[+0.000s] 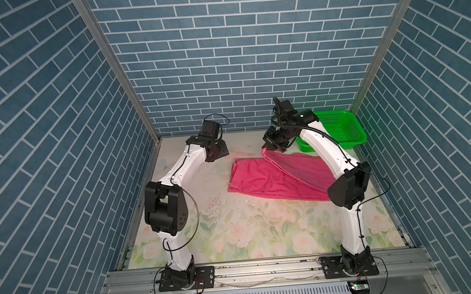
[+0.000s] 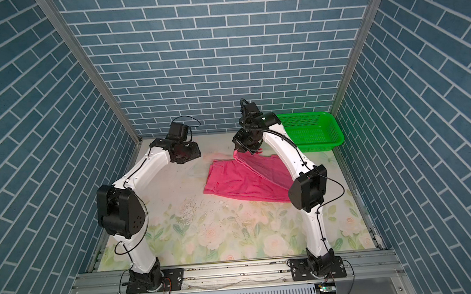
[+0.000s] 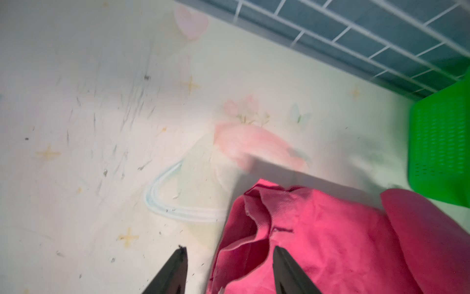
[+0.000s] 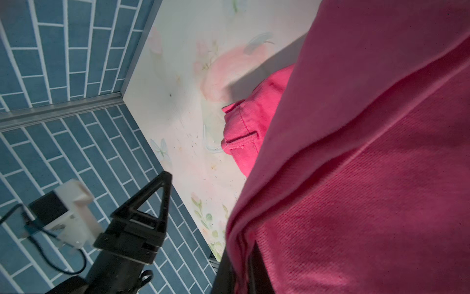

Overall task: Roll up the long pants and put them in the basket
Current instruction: Fold the long pant at the center of the board.

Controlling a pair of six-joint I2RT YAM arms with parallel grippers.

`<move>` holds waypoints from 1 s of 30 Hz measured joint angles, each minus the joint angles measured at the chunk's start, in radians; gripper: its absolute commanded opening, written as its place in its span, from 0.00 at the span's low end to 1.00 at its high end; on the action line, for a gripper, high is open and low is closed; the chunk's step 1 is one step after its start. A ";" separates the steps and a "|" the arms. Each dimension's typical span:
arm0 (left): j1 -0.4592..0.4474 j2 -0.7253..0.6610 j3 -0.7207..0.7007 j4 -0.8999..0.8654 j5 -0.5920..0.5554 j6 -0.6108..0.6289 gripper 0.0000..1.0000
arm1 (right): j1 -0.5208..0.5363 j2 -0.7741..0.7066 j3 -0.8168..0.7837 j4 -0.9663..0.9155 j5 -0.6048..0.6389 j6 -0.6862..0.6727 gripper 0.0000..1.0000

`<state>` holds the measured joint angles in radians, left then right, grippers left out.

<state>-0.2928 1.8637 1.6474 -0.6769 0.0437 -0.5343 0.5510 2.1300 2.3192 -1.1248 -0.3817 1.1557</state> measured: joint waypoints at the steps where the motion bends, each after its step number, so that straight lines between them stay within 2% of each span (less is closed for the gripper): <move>1: 0.002 0.000 -0.001 0.003 0.002 0.002 0.59 | 0.007 0.004 0.004 0.002 -0.002 0.000 0.00; 6: 0.017 -0.013 -0.001 0.023 0.007 0.012 0.59 | 0.029 0.014 -0.028 0.021 -0.008 0.002 0.00; 14: 0.060 -0.048 -0.001 0.025 0.028 0.024 0.59 | 0.089 0.051 -0.209 0.122 -0.032 0.040 0.00; 23: 0.085 -0.095 -0.074 0.053 0.045 0.033 0.58 | 0.161 0.215 -0.148 0.159 -0.060 0.047 0.00; 30: 0.088 -0.099 -0.117 0.067 0.060 0.034 0.58 | 0.191 0.271 -0.053 0.158 -0.089 0.052 0.00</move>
<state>-0.2050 1.7649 1.5299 -0.6098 0.1032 -0.5003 0.7418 2.4008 2.2662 -0.9668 -0.4706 1.2079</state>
